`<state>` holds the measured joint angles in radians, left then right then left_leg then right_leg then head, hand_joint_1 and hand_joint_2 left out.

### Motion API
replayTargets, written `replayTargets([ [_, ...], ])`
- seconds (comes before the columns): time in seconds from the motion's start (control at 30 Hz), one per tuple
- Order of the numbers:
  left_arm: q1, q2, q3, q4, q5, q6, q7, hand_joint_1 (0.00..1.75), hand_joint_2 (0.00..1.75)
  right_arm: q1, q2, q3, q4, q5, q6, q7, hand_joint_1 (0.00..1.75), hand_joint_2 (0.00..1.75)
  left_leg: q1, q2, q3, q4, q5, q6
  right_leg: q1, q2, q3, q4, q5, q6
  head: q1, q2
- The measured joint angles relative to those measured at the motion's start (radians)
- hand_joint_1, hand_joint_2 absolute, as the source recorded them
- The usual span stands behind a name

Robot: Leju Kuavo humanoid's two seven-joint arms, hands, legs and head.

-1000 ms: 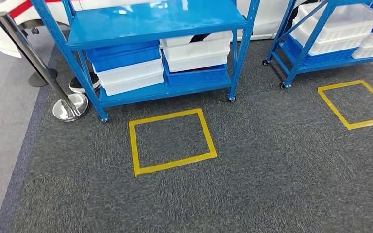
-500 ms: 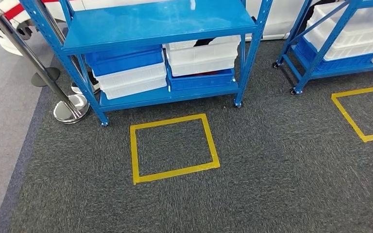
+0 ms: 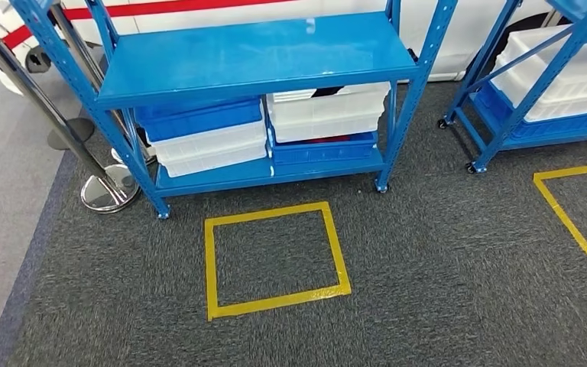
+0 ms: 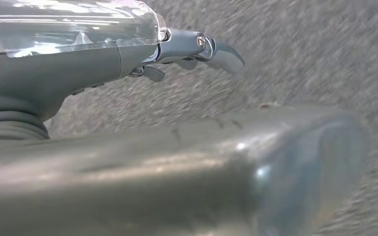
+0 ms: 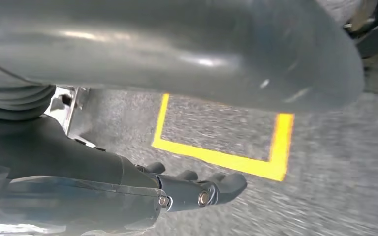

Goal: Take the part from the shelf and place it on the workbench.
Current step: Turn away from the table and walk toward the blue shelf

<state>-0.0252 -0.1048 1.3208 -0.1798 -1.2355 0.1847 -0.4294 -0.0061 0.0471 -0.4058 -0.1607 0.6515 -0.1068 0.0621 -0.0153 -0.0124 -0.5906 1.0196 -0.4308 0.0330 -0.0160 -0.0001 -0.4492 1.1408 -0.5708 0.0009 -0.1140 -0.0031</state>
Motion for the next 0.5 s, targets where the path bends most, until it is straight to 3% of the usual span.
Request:
replayTargets([
  [0.03, -0.002, 0.000, 0.000, 0.000, 0.000, 0.000, 0.000, 0.00, 0.00, -0.004, 0.000, 0.000, 0.000, 0.004, 0.001, 0.000, 0.00, 0.00, 0.002, -0.003, 0.015, -0.007, -0.007, 0.003, -0.001, 0.001, -0.040, 0.057, -0.007, 0.002, 0.000, 0.000],
  [0.1, -0.003, 0.000, 0.000, 0.000, 0.000, 0.001, 0.000, 0.00, 0.00, -0.007, 0.000, 0.000, 0.000, 0.010, 0.002, 0.001, 0.00, 0.00, 0.003, -0.012, 0.040, -0.012, -0.028, 0.007, -0.003, 0.001, -0.122, 0.147, -0.063, 0.008, 0.000, 0.000],
  [0.17, -0.003, -0.001, 0.000, 0.000, 0.000, 0.001, 0.001, 0.00, 0.00, -0.003, -0.002, 0.000, 0.000, 0.009, 0.000, 0.003, 0.00, 0.00, 0.004, -0.025, 0.072, -0.012, -0.053, 0.005, -0.006, 0.001, -0.178, 0.161, -0.117, 0.015, 0.000, 0.000],
  [0.2, -0.003, -0.002, 0.000, 0.000, 0.000, 0.001, 0.001, 0.00, 0.00, 0.000, -0.003, 0.000, 0.000, 0.005, -0.001, 0.005, 0.00, 0.00, 0.006, -0.032, 0.091, -0.012, -0.068, 0.003, -0.006, 0.001, -0.192, 0.135, -0.115, 0.016, 0.000, 0.000],
  [0.23, -0.001, -0.003, 0.000, 0.000, -0.001, 0.001, 0.001, 0.00, 0.00, 0.003, -0.004, 0.000, 0.000, 0.001, -0.003, 0.005, 0.00, 0.00, 0.007, -0.037, 0.110, -0.012, -0.082, 0.001, -0.007, 0.001, -0.198, 0.091, -0.083, 0.017, 0.000, 0.000],
  [0.33, 0.002, -0.004, 0.000, 0.000, -0.001, 0.001, 0.002, 0.00, 0.00, 0.007, -0.004, -0.001, 0.002, -0.007, -0.007, 0.005, 0.00, 0.00, 0.007, -0.045, 0.150, -0.010, -0.128, -0.014, -0.003, 0.003, -0.207, -0.043, 0.103, 0.009, 0.000, 0.000],
  [0.37, 0.000, -0.004, 0.000, 0.000, -0.001, 0.001, 0.003, 0.00, 0.00, 0.006, -0.004, -0.001, 0.002, -0.007, -0.008, 0.005, 0.00, 0.00, 0.006, -0.046, 0.158, -0.009, -0.138, -0.021, -0.001, 0.004, -0.207, -0.061, 0.134, 0.002, 0.000, 0.000],
  [0.43, -0.006, -0.003, 0.000, 0.000, -0.001, 0.002, 0.004, 0.00, 0.00, 0.000, -0.004, -0.002, 0.002, -0.007, -0.008, 0.004, 0.00, 0.00, 0.006, -0.045, 0.164, 0.003, -0.136, -0.033, 0.000, 0.005, -0.192, -0.069, 0.127, -0.015, 0.000, 0.000],
  [0.5, -0.009, -0.002, 0.000, 0.000, -0.001, 0.001, 0.004, 0.00, 0.00, 0.001, -0.003, -0.002, 0.002, -0.007, -0.008, 0.004, 0.00, 0.00, 0.007, -0.029, 0.135, 0.074, -0.114, -0.044, -0.003, 0.002, -0.163, -0.084, 0.114, -0.026, 0.000, 0.000],
])
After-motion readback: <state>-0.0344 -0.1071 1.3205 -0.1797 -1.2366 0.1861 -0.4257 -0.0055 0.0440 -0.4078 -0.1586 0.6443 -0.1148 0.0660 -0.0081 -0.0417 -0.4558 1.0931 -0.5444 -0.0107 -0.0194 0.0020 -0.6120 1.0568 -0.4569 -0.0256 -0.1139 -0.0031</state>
